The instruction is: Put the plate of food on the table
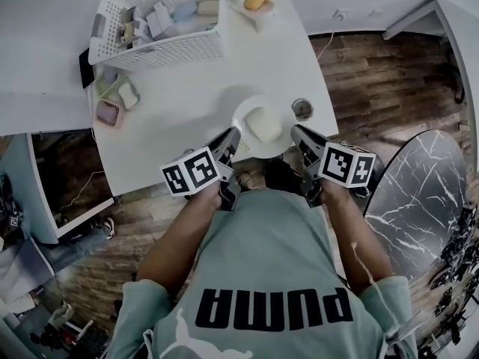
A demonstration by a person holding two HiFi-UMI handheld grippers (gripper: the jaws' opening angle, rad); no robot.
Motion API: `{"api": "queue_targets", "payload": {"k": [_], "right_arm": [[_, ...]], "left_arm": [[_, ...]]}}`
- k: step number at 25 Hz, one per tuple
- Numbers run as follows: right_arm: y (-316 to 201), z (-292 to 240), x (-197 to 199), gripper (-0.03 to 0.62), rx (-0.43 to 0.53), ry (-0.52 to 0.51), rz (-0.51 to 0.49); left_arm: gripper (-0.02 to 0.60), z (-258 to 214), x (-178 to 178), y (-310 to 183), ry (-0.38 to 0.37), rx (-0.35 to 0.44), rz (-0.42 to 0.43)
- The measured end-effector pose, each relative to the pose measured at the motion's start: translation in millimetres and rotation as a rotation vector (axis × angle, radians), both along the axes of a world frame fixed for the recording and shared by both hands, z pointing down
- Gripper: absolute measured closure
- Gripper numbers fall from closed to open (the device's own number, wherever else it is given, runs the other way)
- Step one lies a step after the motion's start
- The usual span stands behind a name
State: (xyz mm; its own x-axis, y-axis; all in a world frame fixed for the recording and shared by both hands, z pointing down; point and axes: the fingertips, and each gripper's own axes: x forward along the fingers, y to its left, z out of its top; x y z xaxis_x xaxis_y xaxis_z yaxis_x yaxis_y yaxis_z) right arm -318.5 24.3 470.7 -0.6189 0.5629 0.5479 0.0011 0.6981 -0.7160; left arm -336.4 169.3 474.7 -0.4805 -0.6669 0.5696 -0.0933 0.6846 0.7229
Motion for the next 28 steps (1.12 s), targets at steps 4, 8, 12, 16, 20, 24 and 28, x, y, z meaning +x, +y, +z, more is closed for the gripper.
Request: {"api": "queue_targets", "payload": {"k": [4, 8, 12, 16, 20, 24, 28], "right_arm": [[4, -8, 17, 0.563, 0.005, -0.018, 0.048], [13, -14, 39, 0.562, 0.007, -0.023, 0.095], [18, -20, 59, 0.563, 0.014, -0.039, 0.156], [22, -22, 79, 0.563, 0.032, -0.037, 0.208], [26, -25, 100, 0.563, 0.042, -0.022, 0.256], [25, -33, 115, 0.563, 0.06, -0.014, 0.294], [18, -37, 129, 0.563, 0.071, -0.012, 0.337]], "left_arm": [[0.543, -9, 12, 3, -0.016, 0.008, 0.045], [0.543, -14, 25, 10, -0.025, 0.018, 0.091], [0.543, -18, 38, 13, -0.032, 0.037, 0.147], [0.543, -19, 51, 16, -0.033, 0.057, 0.192], [0.543, -20, 66, 17, -0.017, 0.074, 0.238], [0.543, -20, 76, 15, -0.001, 0.082, 0.286], [0.543, -25, 83, 4, -0.01, 0.092, 0.337]]}}
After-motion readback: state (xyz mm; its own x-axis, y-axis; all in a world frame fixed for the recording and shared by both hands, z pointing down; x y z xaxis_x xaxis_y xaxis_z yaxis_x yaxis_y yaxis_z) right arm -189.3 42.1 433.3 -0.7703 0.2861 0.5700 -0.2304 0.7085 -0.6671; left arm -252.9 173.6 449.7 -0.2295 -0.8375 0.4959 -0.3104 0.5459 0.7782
